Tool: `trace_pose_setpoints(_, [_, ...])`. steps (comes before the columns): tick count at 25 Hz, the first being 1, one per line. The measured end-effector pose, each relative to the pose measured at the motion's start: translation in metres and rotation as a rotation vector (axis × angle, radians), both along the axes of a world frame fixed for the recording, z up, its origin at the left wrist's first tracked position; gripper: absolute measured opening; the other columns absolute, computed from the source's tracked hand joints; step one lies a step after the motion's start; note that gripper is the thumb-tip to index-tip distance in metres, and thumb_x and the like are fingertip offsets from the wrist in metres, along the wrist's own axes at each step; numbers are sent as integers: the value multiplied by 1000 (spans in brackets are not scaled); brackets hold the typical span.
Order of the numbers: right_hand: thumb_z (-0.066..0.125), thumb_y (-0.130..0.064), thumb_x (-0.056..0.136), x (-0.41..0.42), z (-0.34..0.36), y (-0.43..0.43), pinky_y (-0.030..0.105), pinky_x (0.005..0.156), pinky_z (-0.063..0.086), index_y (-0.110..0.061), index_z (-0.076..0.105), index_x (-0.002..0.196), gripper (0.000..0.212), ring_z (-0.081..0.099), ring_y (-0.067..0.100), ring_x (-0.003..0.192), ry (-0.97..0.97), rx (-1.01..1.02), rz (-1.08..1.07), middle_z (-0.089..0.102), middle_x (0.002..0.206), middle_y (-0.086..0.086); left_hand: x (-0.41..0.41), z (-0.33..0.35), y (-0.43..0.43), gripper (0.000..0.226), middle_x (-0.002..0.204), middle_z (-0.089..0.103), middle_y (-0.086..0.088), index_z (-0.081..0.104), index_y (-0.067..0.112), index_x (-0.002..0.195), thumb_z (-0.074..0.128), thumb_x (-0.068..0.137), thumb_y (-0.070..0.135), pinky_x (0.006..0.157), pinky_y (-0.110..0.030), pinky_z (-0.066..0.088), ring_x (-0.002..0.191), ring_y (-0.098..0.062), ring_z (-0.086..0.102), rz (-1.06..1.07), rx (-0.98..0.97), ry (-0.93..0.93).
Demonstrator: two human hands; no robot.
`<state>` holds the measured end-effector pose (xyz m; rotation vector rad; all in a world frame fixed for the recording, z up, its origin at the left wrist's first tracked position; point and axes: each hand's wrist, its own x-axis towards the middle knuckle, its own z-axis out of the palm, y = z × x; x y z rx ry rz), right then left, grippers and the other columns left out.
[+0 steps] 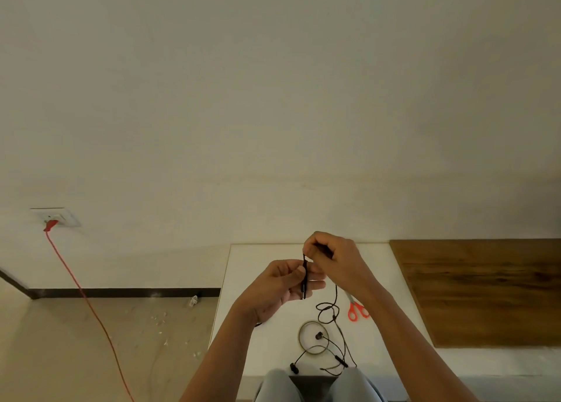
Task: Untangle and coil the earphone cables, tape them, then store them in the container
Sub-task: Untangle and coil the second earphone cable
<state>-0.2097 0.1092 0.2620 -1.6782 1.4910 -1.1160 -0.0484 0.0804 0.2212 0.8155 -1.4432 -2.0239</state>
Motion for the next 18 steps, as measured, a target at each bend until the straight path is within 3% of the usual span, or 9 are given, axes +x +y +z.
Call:
trace_pose_setpoints(3, [63,-10,88,-3,-11,-11,17,66,48,-15,69,78,12,60,1,67,-79,8,-39,67,70,-13,2,-1,1,27,107,70,-13,66,5,110,42,101,14,97,-47,49,106,-28,66,-34,17,16])
trace_pose_setpoints(7, [61,-9,88,-6,-36,-17,33,67,51,-19,73,79,18,63,16,74,-243,171,-86,70,76,-1,2,5,2,24,101,71,-14,71,8,98,50,92,18,91,-46,53,98,-27,68,49,85,130])
trace_pose_setpoints(10, [54,-7,91,-2,-53,-10,25,58,44,-19,70,77,24,49,13,58,-293,329,-74,59,60,-4,2,11,-3,25,110,69,-20,70,4,97,47,94,13,91,-50,53,109,-30,65,121,111,249])
trace_pose_setpoints(12, [55,-10,92,2,-60,-2,23,56,41,-18,71,79,22,44,10,52,-315,382,-61,58,60,-2,3,12,-8,26,116,67,-20,69,2,101,44,96,10,90,-51,53,116,-30,61,149,96,269])
trace_pose_setpoints(15, [59,-20,92,6,-62,12,21,56,43,-19,75,80,20,49,7,54,-296,399,-38,65,65,-2,1,9,-16,26,121,65,-16,66,1,107,44,96,11,91,-49,53,121,-24,58,214,62,265])
trace_pose_setpoints(18, [57,-20,92,8,-56,25,19,59,47,-20,74,78,22,59,6,62,-146,389,33,71,74,1,1,2,-22,26,122,66,-8,64,4,111,41,100,10,96,-47,51,124,-19,55,281,-11,186])
